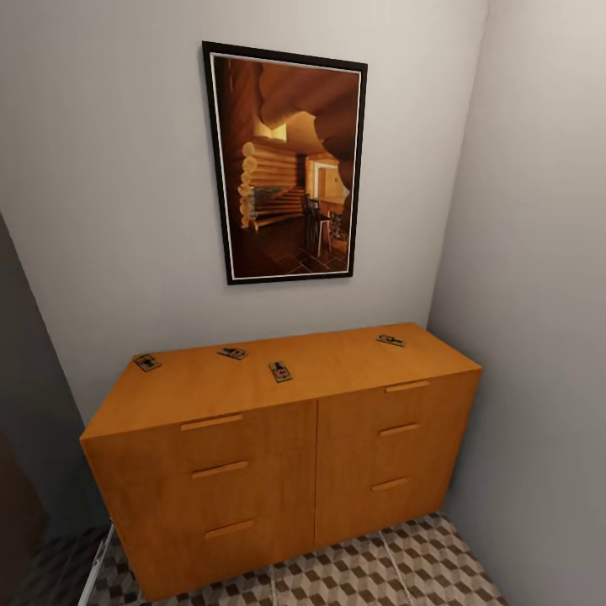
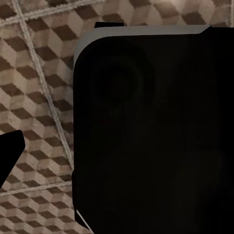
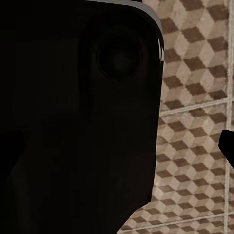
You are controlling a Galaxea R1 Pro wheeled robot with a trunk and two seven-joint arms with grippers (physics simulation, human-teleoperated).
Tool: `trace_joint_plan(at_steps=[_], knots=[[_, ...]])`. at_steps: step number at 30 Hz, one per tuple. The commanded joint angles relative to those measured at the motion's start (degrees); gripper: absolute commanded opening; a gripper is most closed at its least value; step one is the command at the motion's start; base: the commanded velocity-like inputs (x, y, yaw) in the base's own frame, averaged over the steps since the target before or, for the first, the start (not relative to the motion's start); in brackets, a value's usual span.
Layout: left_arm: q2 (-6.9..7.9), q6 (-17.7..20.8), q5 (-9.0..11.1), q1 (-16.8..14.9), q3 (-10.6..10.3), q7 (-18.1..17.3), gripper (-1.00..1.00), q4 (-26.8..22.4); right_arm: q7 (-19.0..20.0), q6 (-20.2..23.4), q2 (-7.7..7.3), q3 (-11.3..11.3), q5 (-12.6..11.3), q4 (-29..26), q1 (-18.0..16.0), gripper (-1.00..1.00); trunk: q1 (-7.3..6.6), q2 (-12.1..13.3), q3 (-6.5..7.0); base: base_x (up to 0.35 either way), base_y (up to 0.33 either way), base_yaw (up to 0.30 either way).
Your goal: Take the four mousetraps from the cabinet in the bathroom and place them on the bathroom floor. Make sure all four end up on the same floor surface, and ensure that at least two of them are either under or directly next to the same bathroom sink.
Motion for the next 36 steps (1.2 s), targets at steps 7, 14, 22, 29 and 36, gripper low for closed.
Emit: trace_joint_plan(at_steps=[7,14,22,29,36], knots=[[0.05,-0.1,0.2,0.0,0.0,0.0,1.0,0.0,-0.1,0.0,-0.01,0.1,0.1,0.0,0.0,1.0,0.0,0.0,-0.05,0.0,0.0,0.0],[0.06,-0.1,0.2,0.0,0.1,0.0,1.0,0.0,-0.1,-0.1,-0.07,0.1,0.1,0.0,0.0,1.0,0.0,0.0,-0.05,0.0,0.0,0.0],[0.07,-0.3,0.2,0.0,0.1,0.0,1.0,0.0,-0.1,-0.1,-0.09,0.1,0.2,0.0,0.0,1.0,0.0,0.0,-0.05,0.0,0.0,0.0],[0.15,-0.3,0.1,0.0,-0.1,0.1,1.0,-0.2,-0.1,-0.1,-0.11,0.1,0.0,0.0,0.0,1.0,0.0,0.0,-0.05,0.0,0.0,0.0],[0.51,1.1,0.0,0.0,-0.3,0.5,1.0,-7.1,-0.1,-0.1,-0.24,0.0,0.0,-0.1,0.0,1.0,0.0,0.0,-0.05,0.0,0.0,0.0]])
